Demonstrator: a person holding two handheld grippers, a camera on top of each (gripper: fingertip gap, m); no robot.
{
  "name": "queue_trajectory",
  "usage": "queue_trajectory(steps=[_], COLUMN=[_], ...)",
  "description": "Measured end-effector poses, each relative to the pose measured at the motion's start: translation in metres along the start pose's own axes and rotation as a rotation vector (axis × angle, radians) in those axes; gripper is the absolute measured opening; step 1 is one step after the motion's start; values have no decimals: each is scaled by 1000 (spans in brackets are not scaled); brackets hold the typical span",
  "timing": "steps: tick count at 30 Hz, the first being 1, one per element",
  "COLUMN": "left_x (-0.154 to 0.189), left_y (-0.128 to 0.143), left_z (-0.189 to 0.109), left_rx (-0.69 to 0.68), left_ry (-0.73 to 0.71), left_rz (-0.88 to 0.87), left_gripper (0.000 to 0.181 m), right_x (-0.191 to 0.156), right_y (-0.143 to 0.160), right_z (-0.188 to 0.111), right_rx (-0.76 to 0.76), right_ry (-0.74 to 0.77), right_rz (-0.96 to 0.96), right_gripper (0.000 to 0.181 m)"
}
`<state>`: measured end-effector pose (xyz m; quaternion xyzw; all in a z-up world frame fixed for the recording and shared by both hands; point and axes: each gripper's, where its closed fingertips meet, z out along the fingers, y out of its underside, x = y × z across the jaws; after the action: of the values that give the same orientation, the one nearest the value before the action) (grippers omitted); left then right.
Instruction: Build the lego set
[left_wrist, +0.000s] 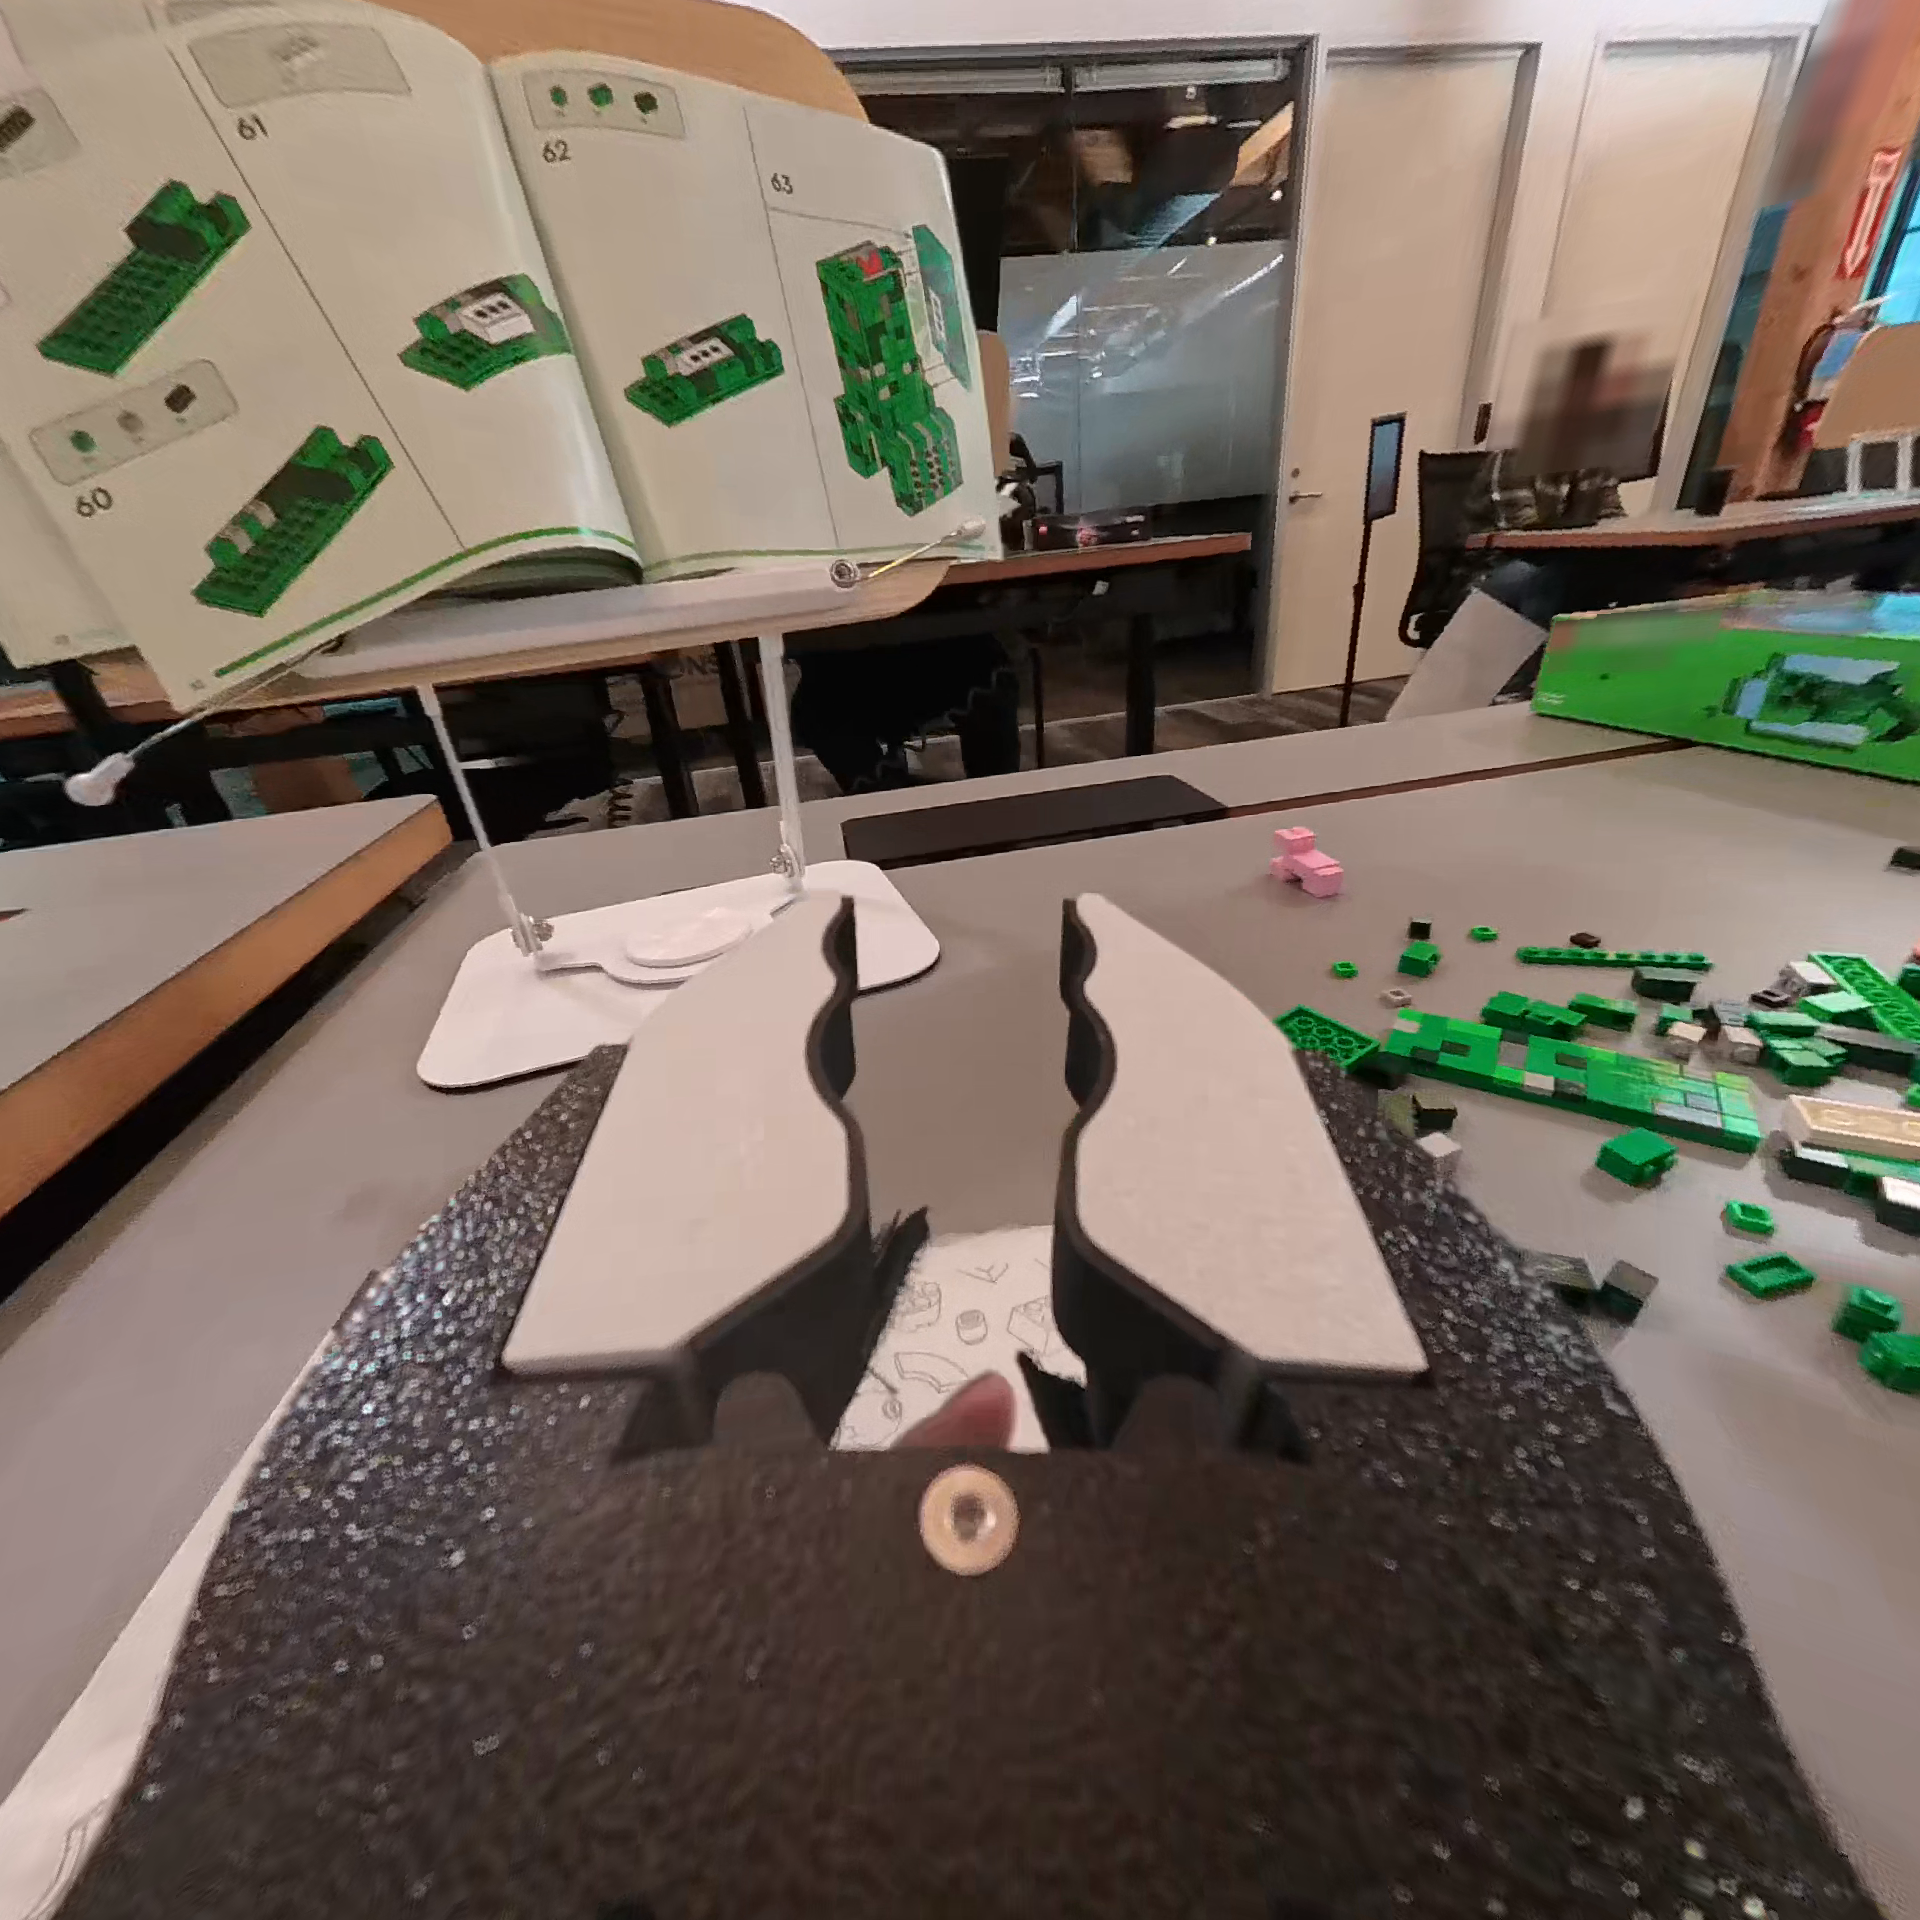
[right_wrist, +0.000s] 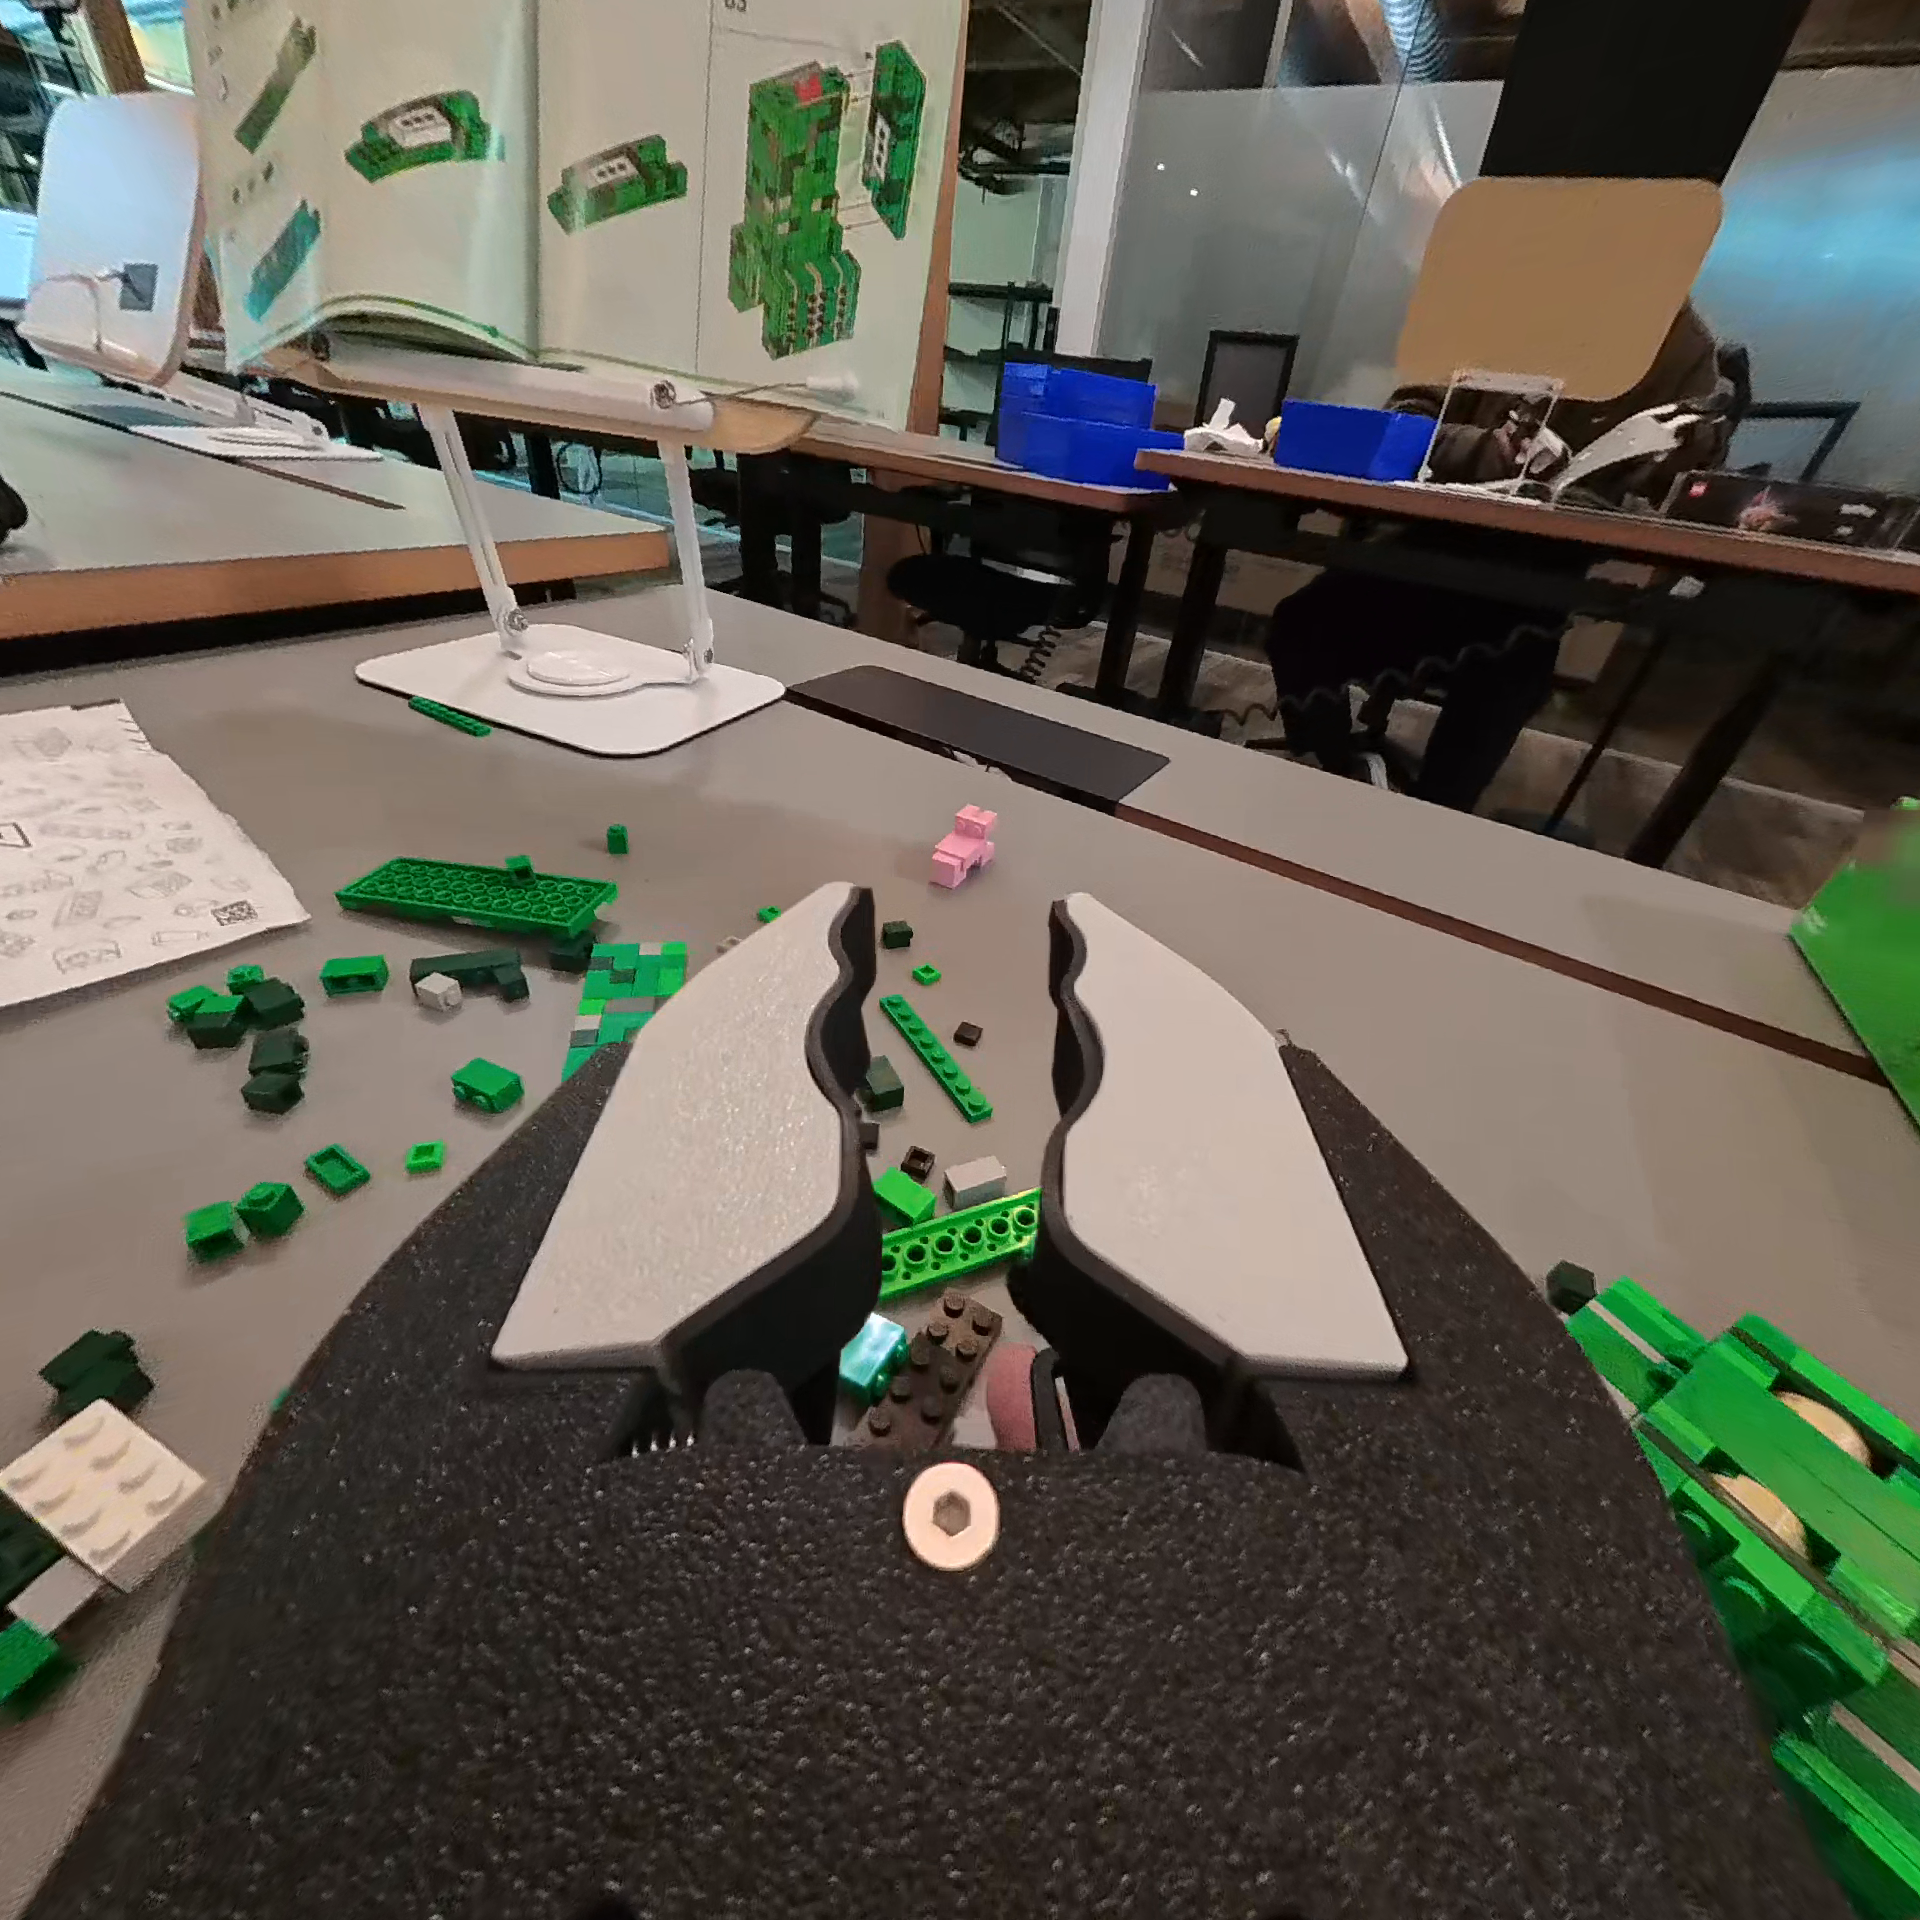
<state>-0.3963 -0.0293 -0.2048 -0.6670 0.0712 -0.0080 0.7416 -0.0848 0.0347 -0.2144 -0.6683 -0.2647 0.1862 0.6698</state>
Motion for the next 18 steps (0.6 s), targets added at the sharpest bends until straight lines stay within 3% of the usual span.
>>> queue_trajectory(steps=[2, 5, 7, 18], left_x=[3, -9, -8, 11], left_y=[2, 0, 1, 0], left_z=[1, 5, 7, 13], left_rx=[-16, -3, -8, -13], left_ry=[1, -110, -114, -62], left_rz=[8, -1, -1, 33], left_gripper=[39, 84, 96, 106], right_x=[-1, -3, -5, -15], right_y=[4, 8, 9, 1], right_z=[2, 4, 5, 4], right_rx=[-15, -24, -24, 16], right_ry=[-7, -23, -36, -27], right_rz=[-3, 14, 29, -65], right_gripper=[32, 31, 31, 27])
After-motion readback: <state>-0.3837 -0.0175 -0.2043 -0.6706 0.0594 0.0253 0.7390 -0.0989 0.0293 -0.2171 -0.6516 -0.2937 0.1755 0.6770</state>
